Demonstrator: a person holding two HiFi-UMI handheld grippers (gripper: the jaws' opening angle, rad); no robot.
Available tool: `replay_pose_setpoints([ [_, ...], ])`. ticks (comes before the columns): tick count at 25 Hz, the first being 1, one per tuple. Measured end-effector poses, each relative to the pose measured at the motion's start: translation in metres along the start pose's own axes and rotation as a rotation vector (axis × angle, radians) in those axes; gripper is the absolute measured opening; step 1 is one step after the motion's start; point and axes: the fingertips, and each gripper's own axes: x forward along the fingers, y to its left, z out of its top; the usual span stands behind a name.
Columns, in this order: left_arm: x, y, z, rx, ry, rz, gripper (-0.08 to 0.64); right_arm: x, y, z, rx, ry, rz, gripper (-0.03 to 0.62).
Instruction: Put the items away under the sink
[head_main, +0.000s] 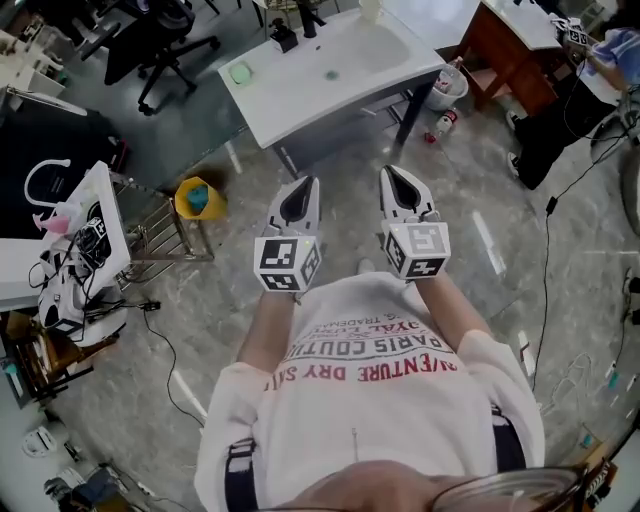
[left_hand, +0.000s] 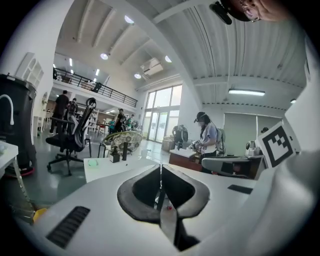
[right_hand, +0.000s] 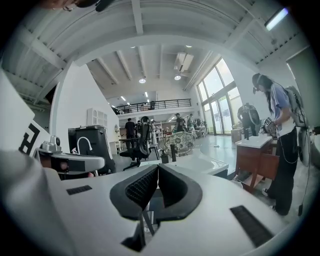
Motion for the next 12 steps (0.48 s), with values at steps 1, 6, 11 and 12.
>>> replay_pose_setpoints([
  [1, 0.01, -0.001, 0.001, -0.004, -0.001, 0.006, 0.028, 0.007, -0.01, 0.0, -0.003, 0.004, 0.007, 0.026],
  [6, 0.051, -0.004, 0.003, 0.002, 0.018, 0.026, 0.028, 0.035, -0.051, -0.001, 0.008, 0.026, 0.02, 0.026],
  [11, 0.089, 0.01, 0.005, -0.002, 0.029, 0.028, 0.028, 0.069, -0.067, -0.006, 0.021, 0.043, 0.028, 0.026],
  [12, 0.098, 0.013, 0.004, -0.002, 0.034, 0.025, 0.028, 0.076, -0.07, -0.007, 0.024, 0.047, 0.027, 0.026],
])
